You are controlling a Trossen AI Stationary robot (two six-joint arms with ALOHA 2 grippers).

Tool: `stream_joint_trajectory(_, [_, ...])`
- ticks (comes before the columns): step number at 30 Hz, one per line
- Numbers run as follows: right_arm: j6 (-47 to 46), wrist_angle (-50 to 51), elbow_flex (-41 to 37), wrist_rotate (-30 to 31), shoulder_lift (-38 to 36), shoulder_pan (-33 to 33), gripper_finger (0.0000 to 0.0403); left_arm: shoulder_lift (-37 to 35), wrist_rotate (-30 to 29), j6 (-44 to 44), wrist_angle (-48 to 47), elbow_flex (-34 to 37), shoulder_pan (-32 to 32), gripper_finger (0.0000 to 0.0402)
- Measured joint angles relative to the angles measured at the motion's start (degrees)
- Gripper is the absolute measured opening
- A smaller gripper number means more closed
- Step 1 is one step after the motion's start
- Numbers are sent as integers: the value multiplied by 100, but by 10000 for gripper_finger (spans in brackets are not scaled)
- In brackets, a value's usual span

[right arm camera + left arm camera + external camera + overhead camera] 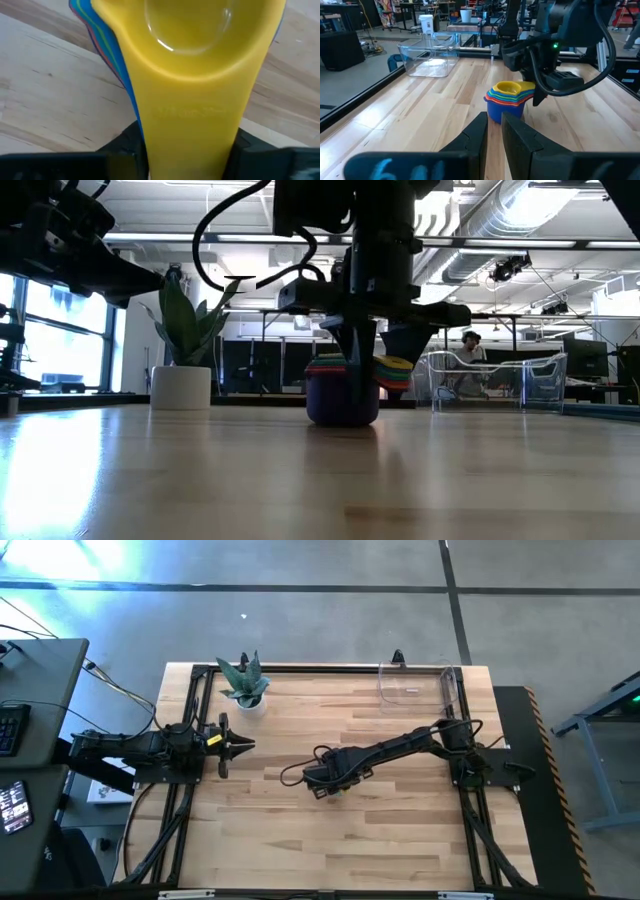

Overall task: Nest measuring cups in basket
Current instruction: Put the nested measuring cups into the transparent bin

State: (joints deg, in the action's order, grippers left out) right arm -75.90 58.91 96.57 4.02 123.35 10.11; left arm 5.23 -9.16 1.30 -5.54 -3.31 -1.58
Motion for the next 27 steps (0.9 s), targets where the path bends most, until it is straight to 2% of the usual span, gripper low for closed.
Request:
stream_joint_trajectory(20, [-115,-56,7,-132,-2,0,126,0,0,0,0,0,-1,46])
stream_joint_trajectory(27, [-169,-137,7,68,-2,24,126,0,-1,0,0,0,0,46])
